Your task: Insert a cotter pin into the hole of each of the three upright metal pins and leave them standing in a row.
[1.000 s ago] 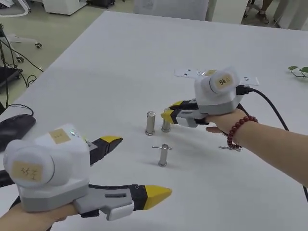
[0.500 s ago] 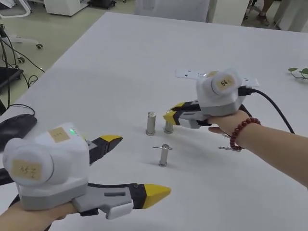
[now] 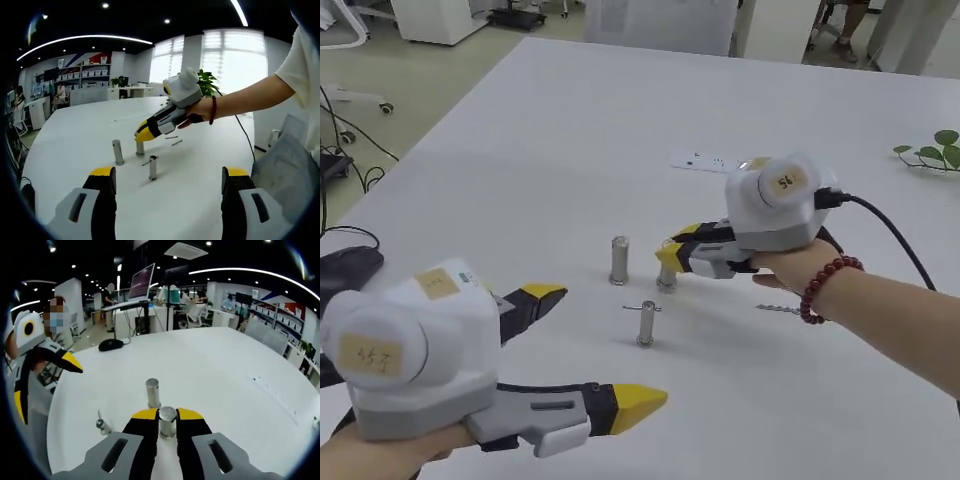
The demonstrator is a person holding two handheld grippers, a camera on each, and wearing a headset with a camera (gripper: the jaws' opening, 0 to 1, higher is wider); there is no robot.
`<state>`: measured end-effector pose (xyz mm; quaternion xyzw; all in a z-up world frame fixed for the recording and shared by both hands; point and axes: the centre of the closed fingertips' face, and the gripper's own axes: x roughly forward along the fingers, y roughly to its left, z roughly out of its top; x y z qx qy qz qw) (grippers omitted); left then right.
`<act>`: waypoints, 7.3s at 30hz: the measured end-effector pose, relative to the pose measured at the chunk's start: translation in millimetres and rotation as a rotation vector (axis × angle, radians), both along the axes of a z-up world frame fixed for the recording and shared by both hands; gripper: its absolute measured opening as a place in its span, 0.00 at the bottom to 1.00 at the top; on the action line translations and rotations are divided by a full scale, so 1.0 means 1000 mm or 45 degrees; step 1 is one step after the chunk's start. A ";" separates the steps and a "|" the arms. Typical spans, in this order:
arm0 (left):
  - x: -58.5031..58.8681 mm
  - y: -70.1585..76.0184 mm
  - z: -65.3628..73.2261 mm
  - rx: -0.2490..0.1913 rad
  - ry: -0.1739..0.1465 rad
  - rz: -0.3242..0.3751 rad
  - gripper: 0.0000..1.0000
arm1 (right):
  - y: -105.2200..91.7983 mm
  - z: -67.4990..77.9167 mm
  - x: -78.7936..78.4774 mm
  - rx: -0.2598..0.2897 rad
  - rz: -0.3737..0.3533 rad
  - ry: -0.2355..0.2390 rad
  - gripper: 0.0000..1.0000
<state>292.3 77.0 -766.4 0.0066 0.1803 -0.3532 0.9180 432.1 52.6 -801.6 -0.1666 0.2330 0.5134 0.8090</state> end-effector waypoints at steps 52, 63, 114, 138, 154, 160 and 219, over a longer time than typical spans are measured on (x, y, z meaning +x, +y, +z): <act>-0.032 -0.024 0.011 0.041 -0.037 -0.056 0.83 | -0.052 0.003 -0.092 -0.007 -0.056 0.035 0.13; -0.033 -0.025 0.013 0.039 -0.040 -0.059 0.81 | -0.057 -0.006 -0.101 -0.010 -0.080 0.060 0.13; -0.033 -0.029 0.008 0.033 -0.027 -0.054 0.73 | -0.091 0.011 -0.097 0.102 -0.188 0.087 0.24; -0.030 -0.031 0.012 0.037 -0.041 -0.050 0.74 | -0.152 -0.014 -0.040 -0.173 -0.225 0.076 0.23; -0.025 -0.023 0.004 0.036 -0.019 -0.022 0.75 | -0.162 -0.044 -0.016 -0.320 -0.172 0.103 0.22; -0.021 -0.023 0.006 0.021 -0.026 -0.018 0.75 | -0.161 -0.048 -0.012 -0.363 -0.132 0.134 0.21; -0.004 -0.016 0.004 0.058 -0.011 -0.019 0.73 | -0.156 -0.062 -0.007 -0.722 0.224 0.079 0.03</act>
